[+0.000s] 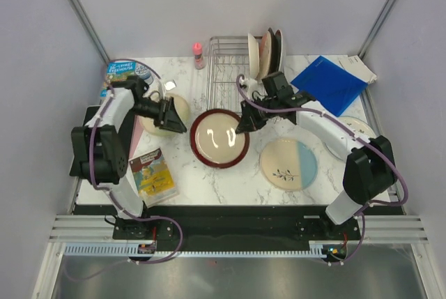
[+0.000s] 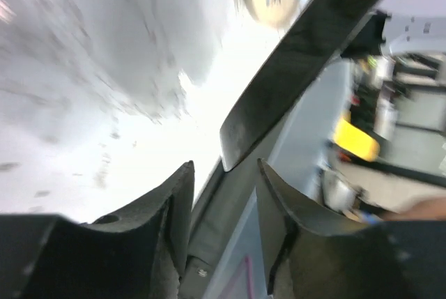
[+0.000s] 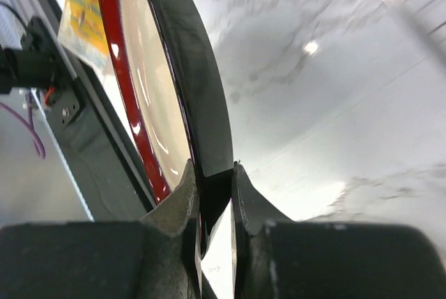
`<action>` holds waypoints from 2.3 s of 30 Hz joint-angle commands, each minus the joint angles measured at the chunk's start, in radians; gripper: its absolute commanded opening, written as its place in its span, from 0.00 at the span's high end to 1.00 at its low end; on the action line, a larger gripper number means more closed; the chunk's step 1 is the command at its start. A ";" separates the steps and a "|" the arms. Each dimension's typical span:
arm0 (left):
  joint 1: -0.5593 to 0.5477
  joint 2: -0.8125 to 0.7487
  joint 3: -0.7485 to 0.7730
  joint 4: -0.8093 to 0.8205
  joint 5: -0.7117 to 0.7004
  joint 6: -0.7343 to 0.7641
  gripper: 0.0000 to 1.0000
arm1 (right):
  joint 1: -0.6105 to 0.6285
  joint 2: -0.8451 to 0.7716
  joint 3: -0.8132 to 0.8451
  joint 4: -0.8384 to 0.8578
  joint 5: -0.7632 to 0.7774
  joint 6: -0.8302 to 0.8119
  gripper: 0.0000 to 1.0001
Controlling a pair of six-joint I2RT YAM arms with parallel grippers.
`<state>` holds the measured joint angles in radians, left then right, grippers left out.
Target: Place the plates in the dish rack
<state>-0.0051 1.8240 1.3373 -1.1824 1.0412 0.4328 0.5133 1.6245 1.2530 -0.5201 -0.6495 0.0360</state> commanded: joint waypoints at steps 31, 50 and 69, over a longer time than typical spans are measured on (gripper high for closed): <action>0.036 -0.249 -0.038 0.510 -0.250 -0.463 0.62 | 0.131 0.521 0.976 0.637 1.501 -0.177 1.00; 0.025 -0.304 -0.110 0.553 -0.213 -0.482 0.63 | 0.129 0.641 0.973 0.646 1.688 -0.263 1.00; 0.025 -0.312 -0.178 0.596 -0.207 -0.497 0.63 | 0.120 0.703 0.974 0.655 1.726 -0.286 1.00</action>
<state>0.0238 1.5433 1.1694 -0.6205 0.8013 -0.0349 0.6453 2.3726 2.1994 -0.0113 0.9989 -0.2222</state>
